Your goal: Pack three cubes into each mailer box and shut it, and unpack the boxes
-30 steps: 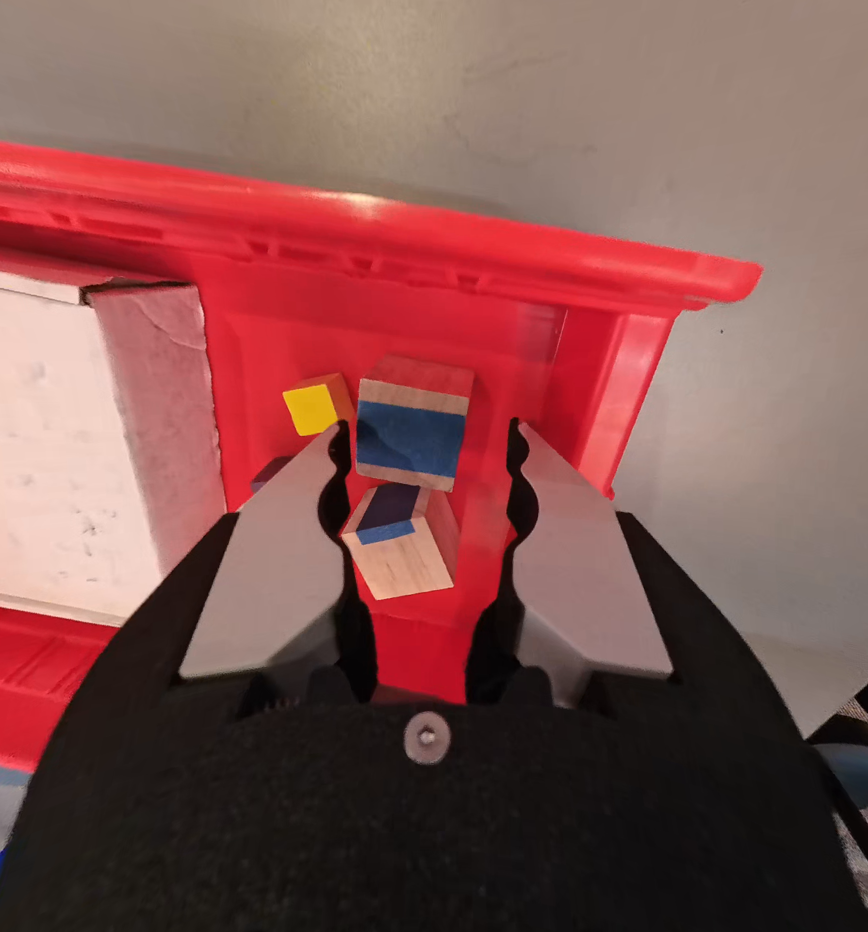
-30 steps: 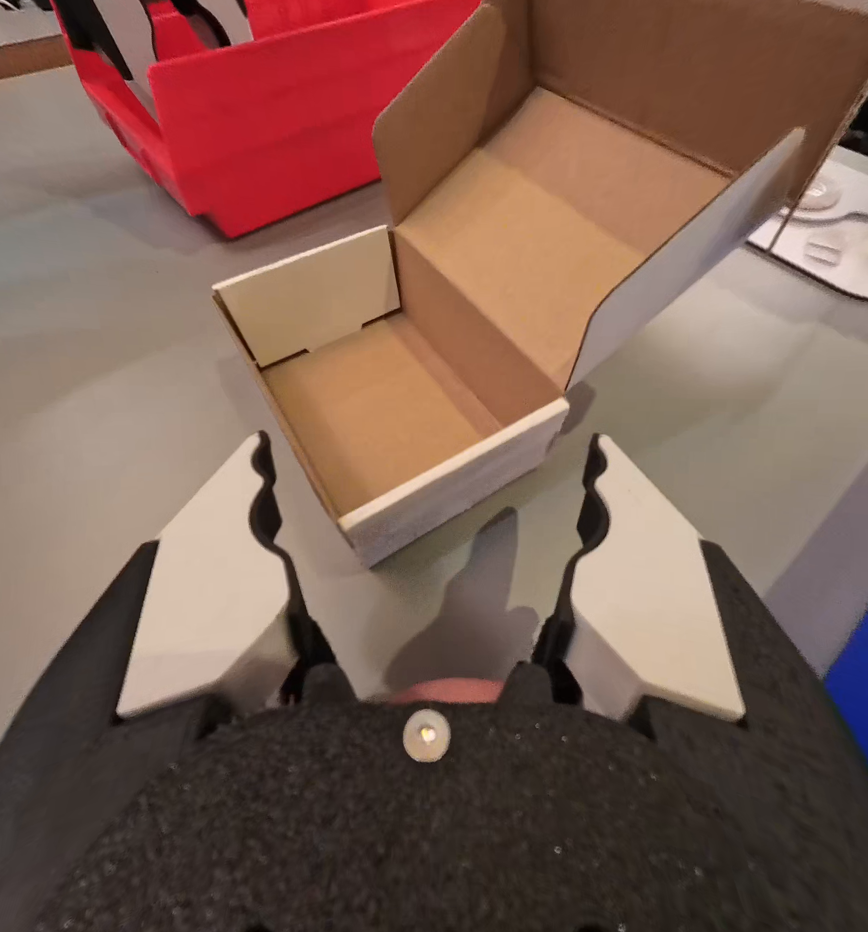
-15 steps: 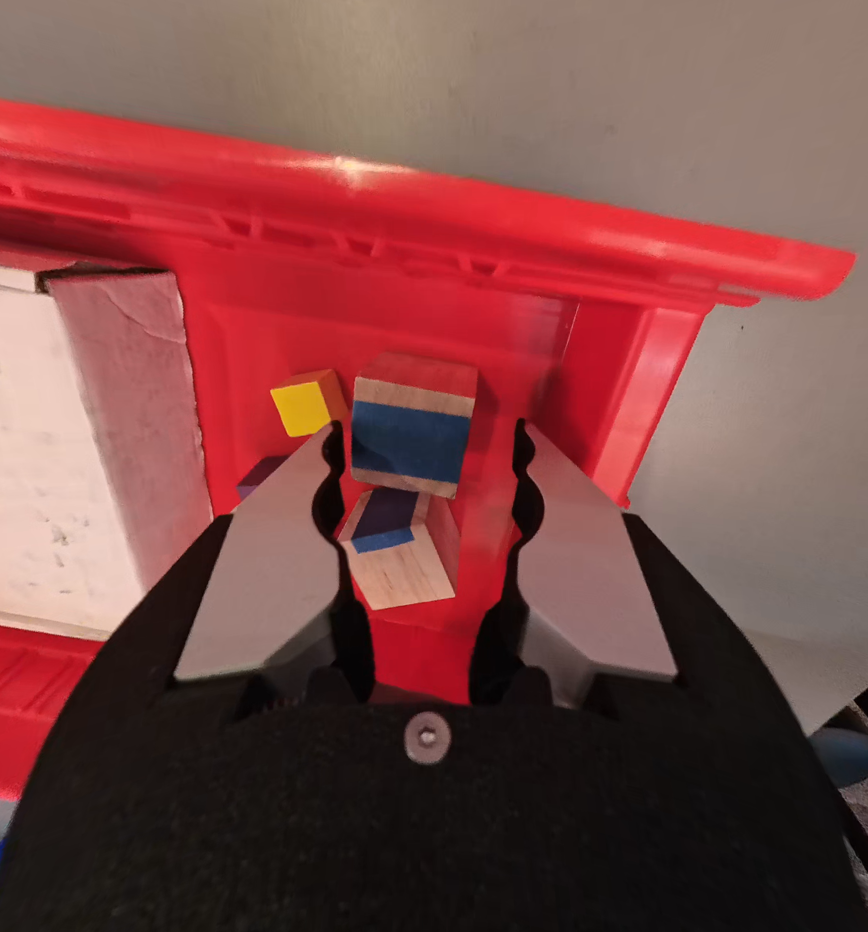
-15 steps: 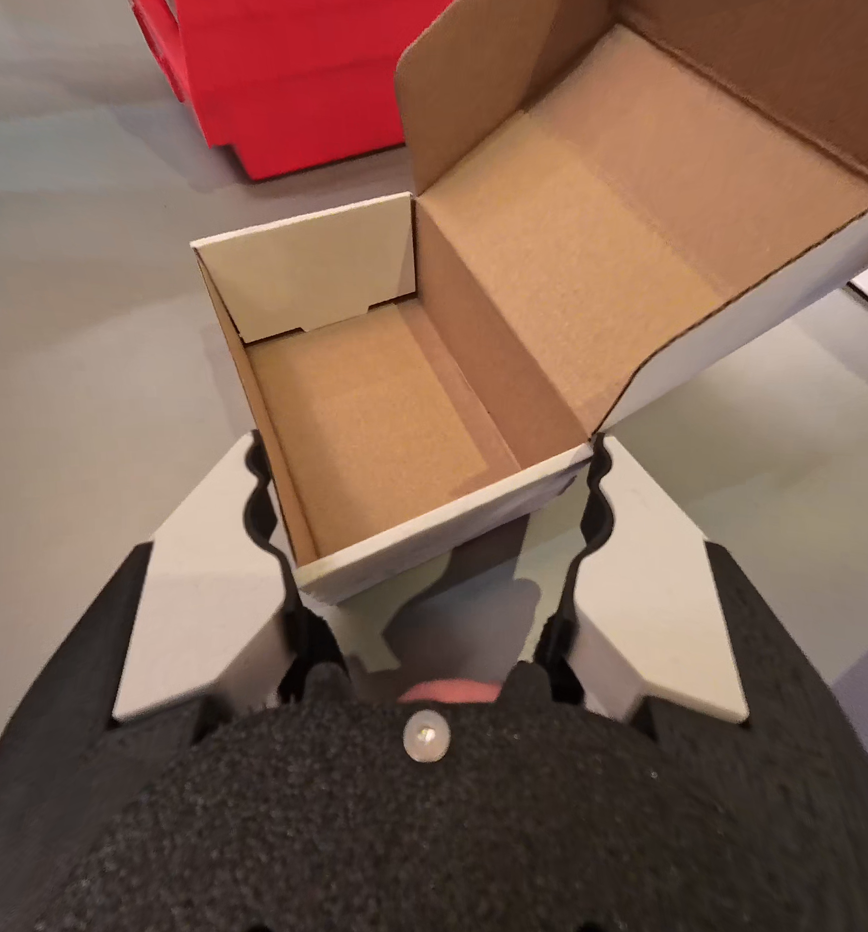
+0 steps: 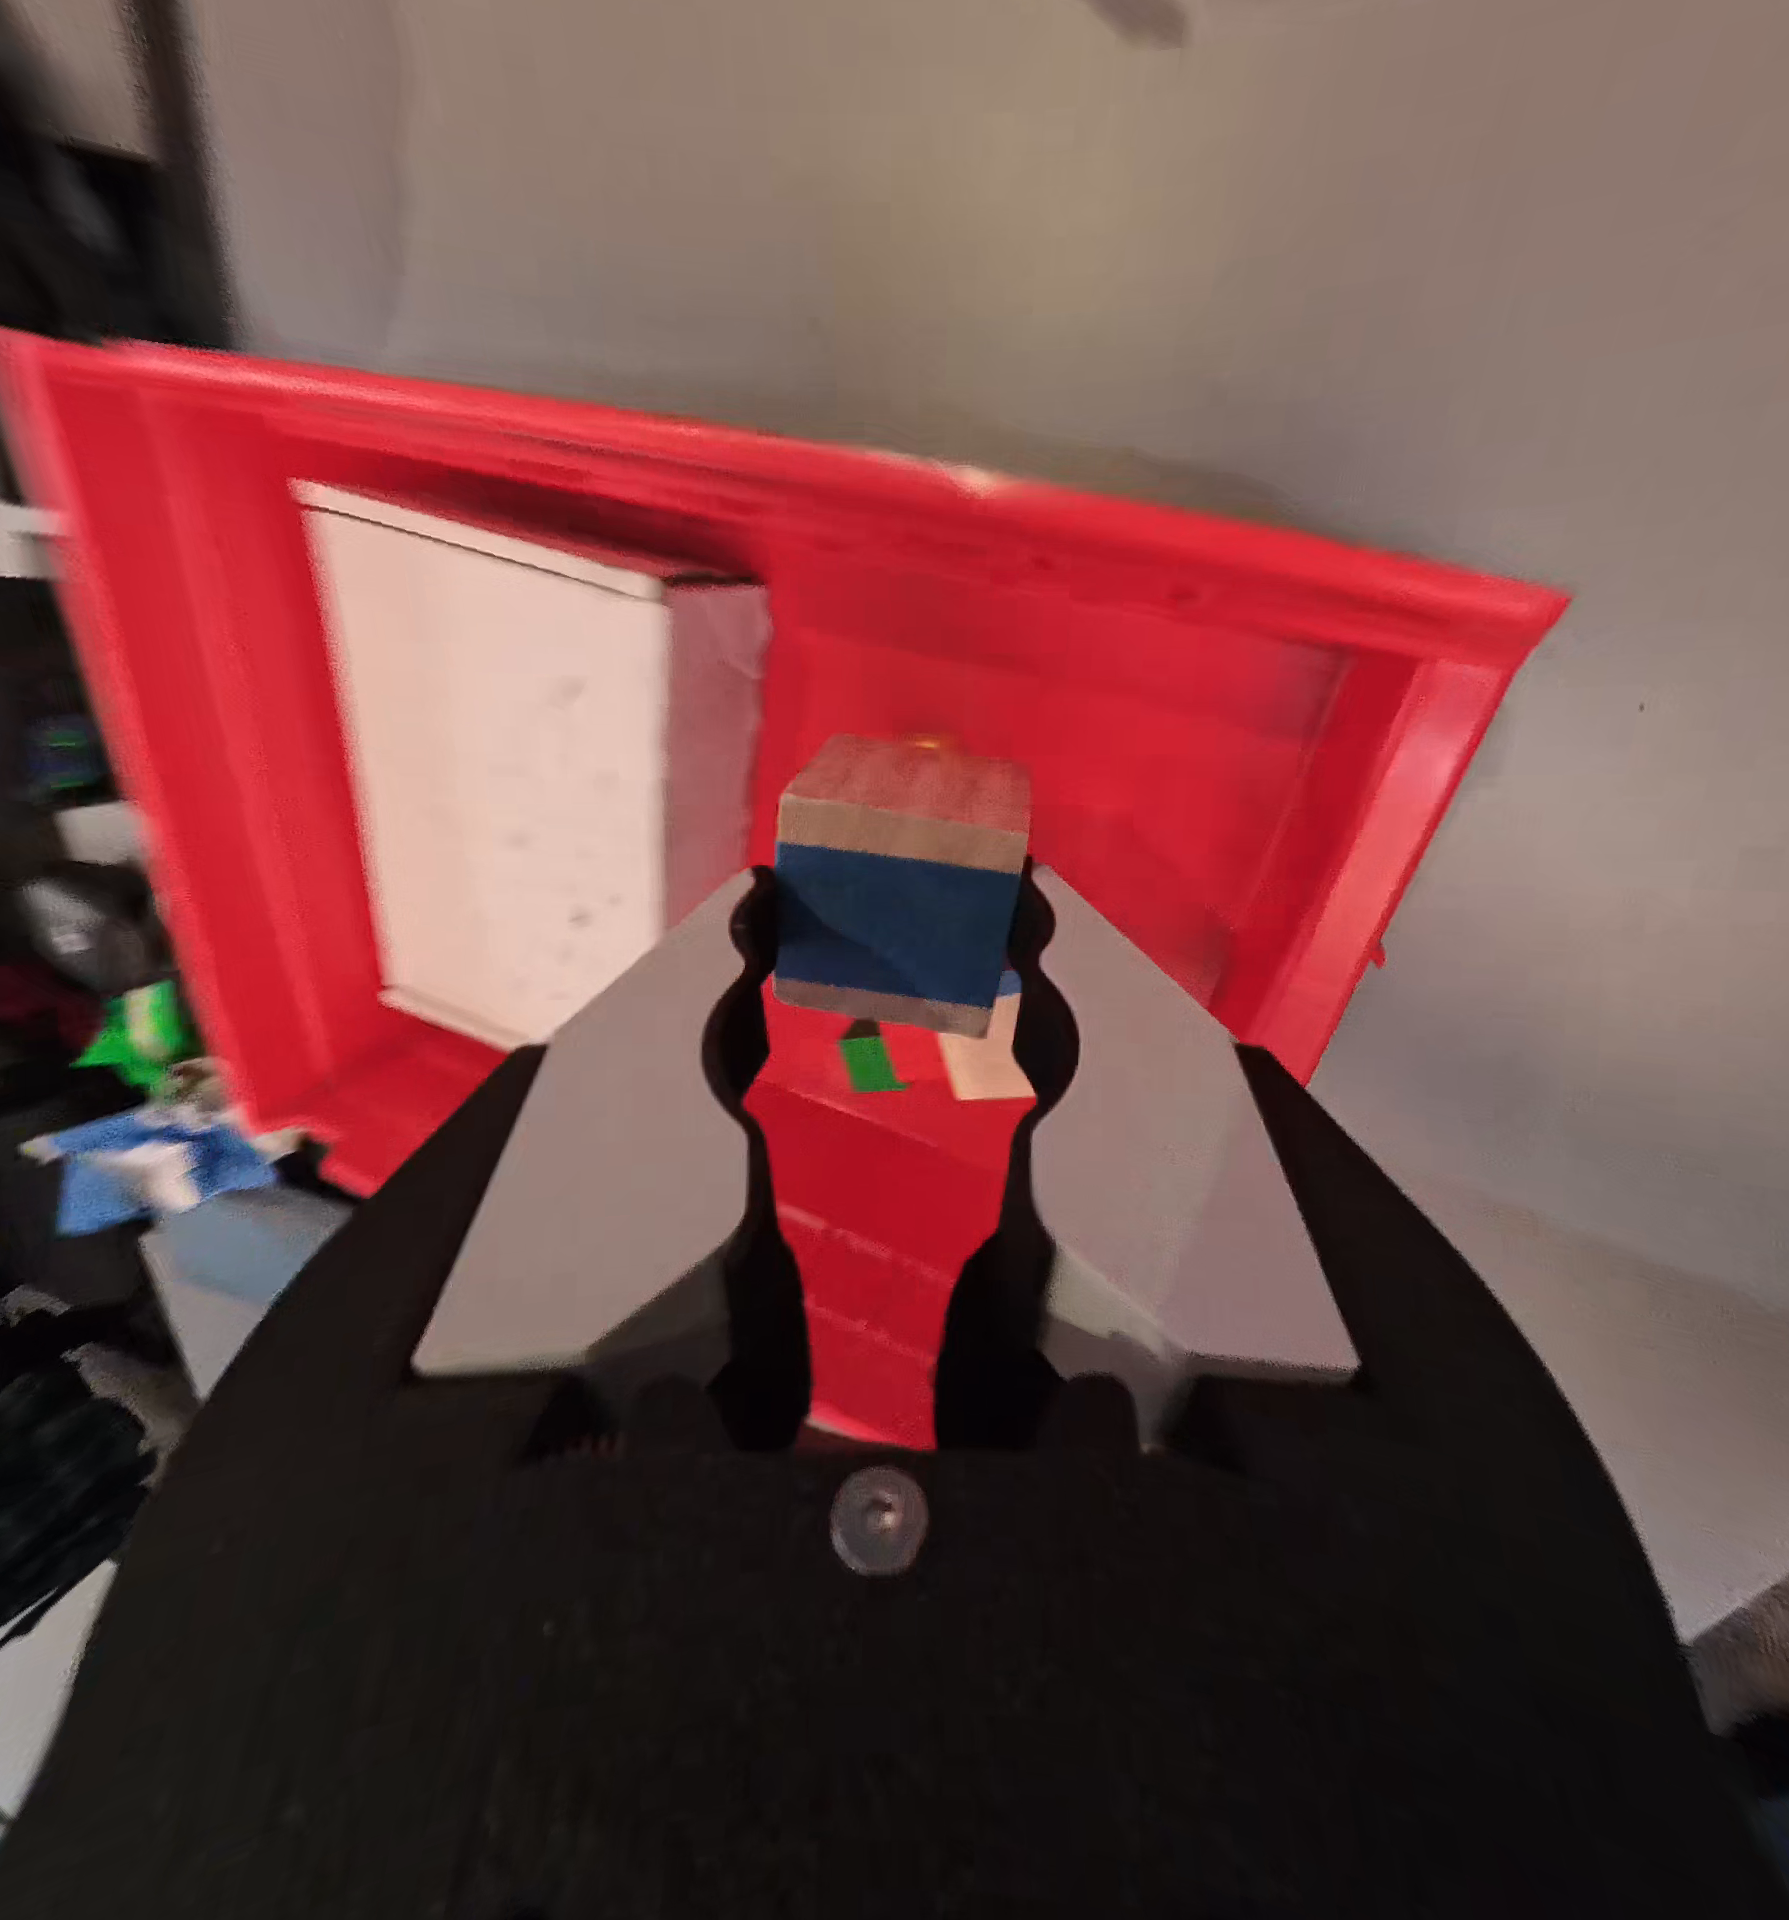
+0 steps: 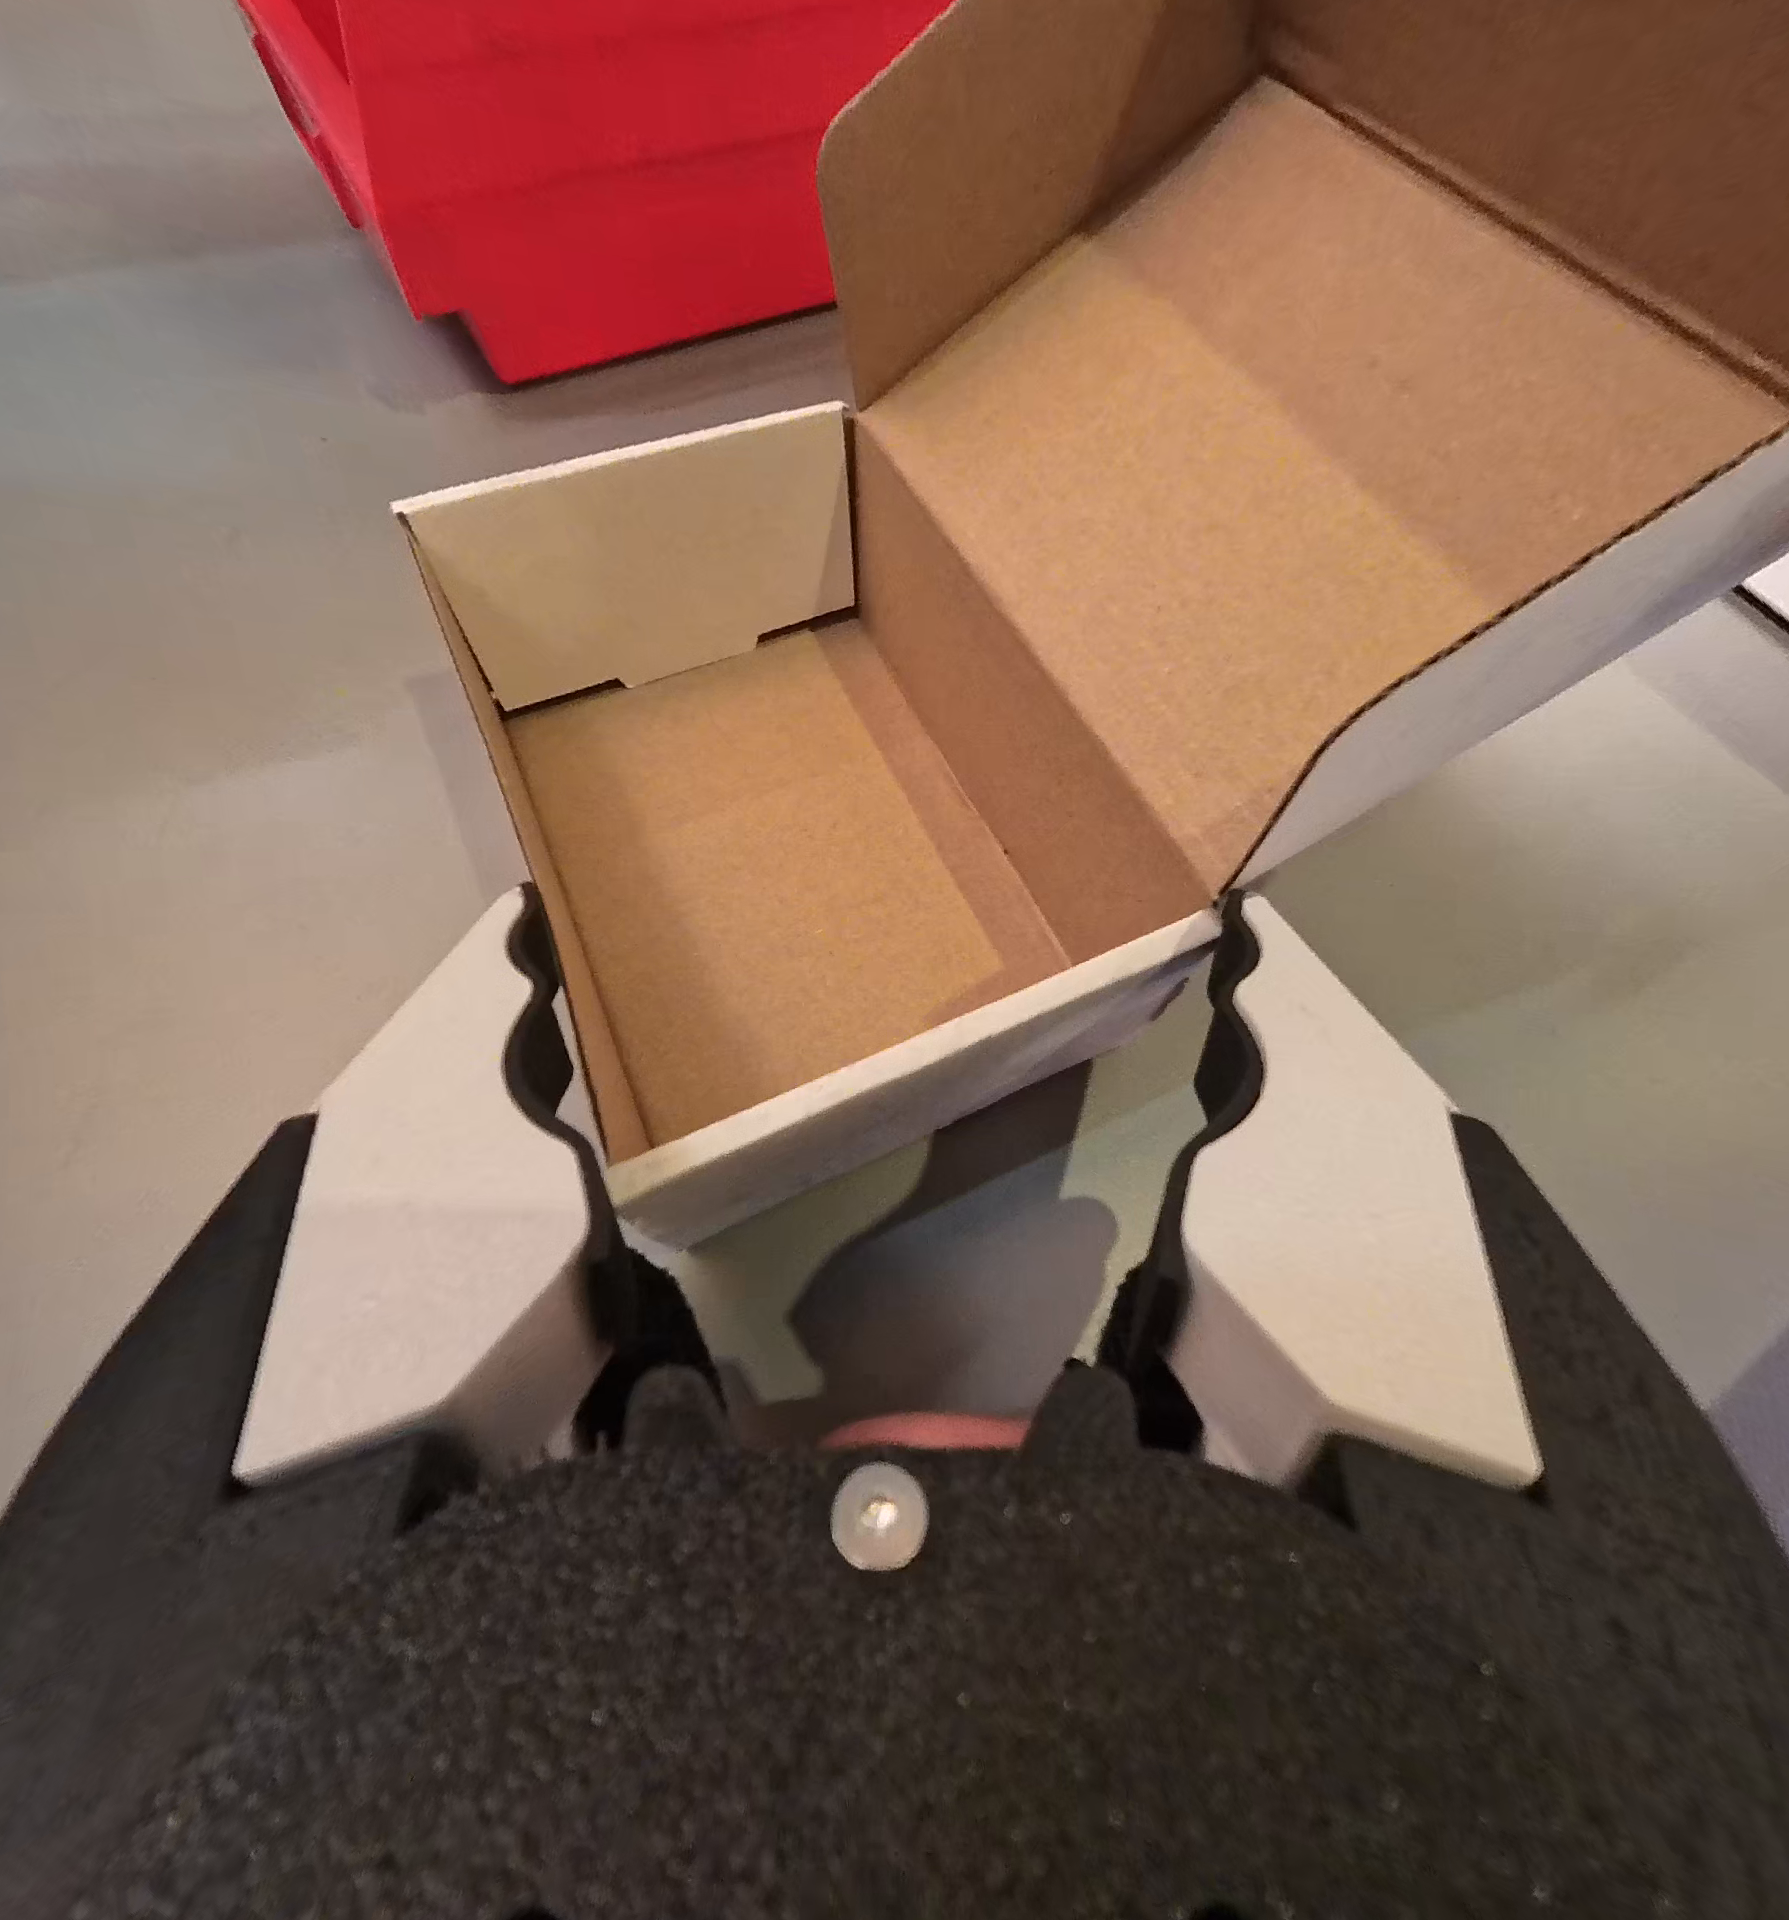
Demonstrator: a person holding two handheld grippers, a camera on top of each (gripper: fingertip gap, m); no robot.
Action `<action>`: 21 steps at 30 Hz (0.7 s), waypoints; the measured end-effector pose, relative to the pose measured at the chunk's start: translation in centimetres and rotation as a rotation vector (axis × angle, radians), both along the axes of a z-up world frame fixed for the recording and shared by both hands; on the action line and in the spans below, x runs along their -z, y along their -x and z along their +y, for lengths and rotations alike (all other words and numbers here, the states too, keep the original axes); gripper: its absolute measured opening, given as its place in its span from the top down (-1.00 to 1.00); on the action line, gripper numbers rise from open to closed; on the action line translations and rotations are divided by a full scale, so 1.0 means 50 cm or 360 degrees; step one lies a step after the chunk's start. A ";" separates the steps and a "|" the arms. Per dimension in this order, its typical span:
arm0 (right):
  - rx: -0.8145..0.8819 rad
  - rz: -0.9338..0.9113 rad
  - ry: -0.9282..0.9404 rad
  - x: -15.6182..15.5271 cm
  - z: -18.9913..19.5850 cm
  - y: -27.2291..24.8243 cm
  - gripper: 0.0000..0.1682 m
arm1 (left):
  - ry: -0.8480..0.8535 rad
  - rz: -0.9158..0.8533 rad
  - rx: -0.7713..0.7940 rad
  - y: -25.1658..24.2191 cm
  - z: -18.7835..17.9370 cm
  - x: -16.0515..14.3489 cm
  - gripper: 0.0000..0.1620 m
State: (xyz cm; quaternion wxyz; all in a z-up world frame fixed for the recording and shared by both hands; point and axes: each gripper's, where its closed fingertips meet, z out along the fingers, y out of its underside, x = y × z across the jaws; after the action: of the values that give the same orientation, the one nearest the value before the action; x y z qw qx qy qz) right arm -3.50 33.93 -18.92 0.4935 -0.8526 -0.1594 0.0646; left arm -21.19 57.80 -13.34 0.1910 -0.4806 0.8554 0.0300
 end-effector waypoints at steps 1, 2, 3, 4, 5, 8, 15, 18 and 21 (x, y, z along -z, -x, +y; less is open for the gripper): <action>0.0002 -0.0003 0.0000 0.000 0.000 0.000 -0.47 | -0.0003 -0.0077 -0.0019 -0.014 -0.006 -0.039 0.48; 0.0004 -0.0006 0.0002 0.000 0.000 0.000 -0.47 | 0.0026 -0.0149 -0.0042 -0.029 -0.021 -0.076 0.48; 0.0004 -0.0007 0.0003 0.000 0.000 0.000 -0.47 | 0.0071 -0.0219 -0.0058 -0.049 -0.045 -0.111 0.47; 0.0003 -0.0009 0.0004 0.000 -0.001 0.000 -0.47 | 0.0132 -0.0281 -0.0046 -0.071 -0.079 -0.139 0.48; 0.0002 -0.0008 0.0005 0.000 0.000 0.000 -0.47 | 0.0209 -0.0317 0.0007 -0.095 -0.126 -0.157 0.47; -0.0002 -0.0005 0.0006 0.000 0.000 0.000 -0.47 | 0.0317 -0.0282 0.0240 -0.158 -0.273 -0.149 0.48; -0.0004 -0.0014 0.0006 0.001 -0.001 0.000 -0.47 | 0.0358 0.0036 0.0213 -0.290 -0.432 0.054 0.47; -0.0003 -0.0013 0.0004 0.001 -0.001 0.000 -0.47 | 0.0357 0.0151 0.0140 -0.308 -0.431 0.104 0.48; -0.0003 -0.0008 0.0002 0.001 0.000 0.000 -0.48 | 0.0334 0.0240 0.0151 -0.308 -0.425 0.135 0.48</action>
State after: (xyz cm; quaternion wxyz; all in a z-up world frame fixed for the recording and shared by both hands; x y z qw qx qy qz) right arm -3.50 33.92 -18.96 0.4923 -0.8530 -0.1614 0.0632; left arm -5.78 36.53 -20.09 0.0761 -0.4533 0.8875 -0.0327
